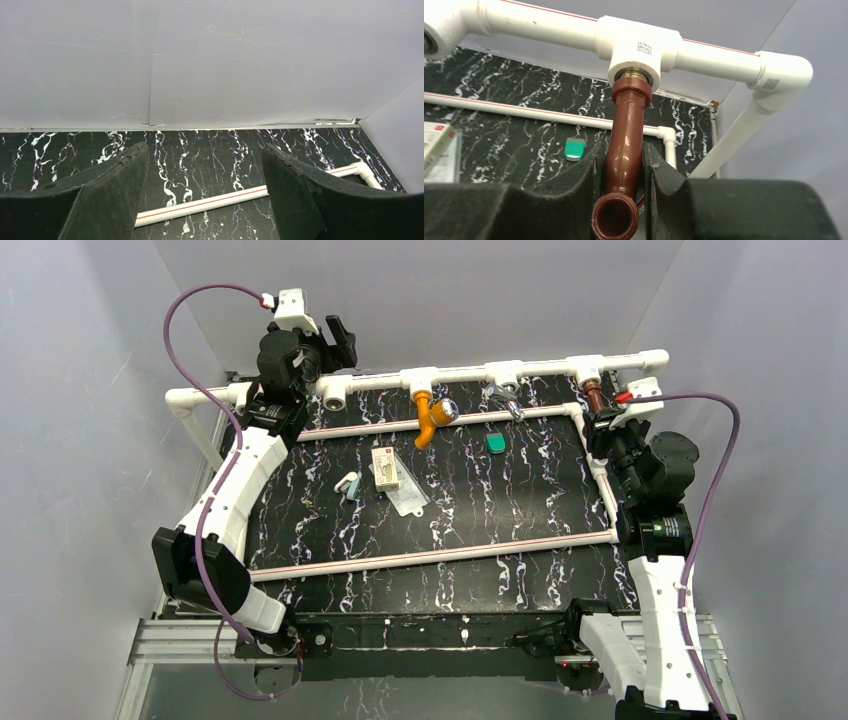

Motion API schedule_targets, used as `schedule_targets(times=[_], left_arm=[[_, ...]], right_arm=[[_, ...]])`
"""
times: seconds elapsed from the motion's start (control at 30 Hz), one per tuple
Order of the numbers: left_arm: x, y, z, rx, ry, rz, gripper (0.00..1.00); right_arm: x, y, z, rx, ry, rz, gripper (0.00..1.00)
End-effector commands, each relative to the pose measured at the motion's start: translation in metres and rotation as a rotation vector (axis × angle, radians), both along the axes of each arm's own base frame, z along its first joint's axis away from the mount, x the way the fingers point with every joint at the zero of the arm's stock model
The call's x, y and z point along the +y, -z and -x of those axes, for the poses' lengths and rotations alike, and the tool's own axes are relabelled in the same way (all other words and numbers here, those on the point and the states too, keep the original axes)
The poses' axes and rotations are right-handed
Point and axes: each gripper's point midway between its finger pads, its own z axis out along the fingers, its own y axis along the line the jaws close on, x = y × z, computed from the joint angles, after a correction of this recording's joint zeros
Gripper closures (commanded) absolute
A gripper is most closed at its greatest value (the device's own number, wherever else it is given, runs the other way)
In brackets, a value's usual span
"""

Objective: Install the water faucets

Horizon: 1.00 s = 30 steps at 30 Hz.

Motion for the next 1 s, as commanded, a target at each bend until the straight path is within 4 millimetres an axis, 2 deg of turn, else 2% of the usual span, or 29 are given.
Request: schedule_targets(times=[0.0,0.2,0.23,0.33,0.73,0.97], left_arm=[[0.008,0.182,0.023,0.516,-0.001,-0.146,0.21],[0.009,0.181,0.023,0.513,-0.001,-0.147,0.21],[0.009,0.181,0.023,0.514,-0.001,-0.148,0.21],[0.008,0.181,0.023,0.513,0.001,-0.149,0.21],[0.008,0.181,0.023,0.515,0.003,-0.148,0.21],[0.008,0.182,0.023,0.516,0.006,-0.147,0.21]], right_arm=[[0.007,-0.028,0.002,-0.070,-0.010,-0.168,0.99],[0.019,-0.042,0.005,-0.069,-0.051,-0.378,0.99],[0.021,-0.050,0.005,-0.087,-0.060,-0.415,0.99],[0.020,-0.057,0.006,-0.085,-0.043,-0.559,0.99],[0.019,-0.063,0.012,-0.108,-0.050,-1.120,0.99],[0.008,-0.070,0.018,-0.162,-0.059,-1.397,0.99]])
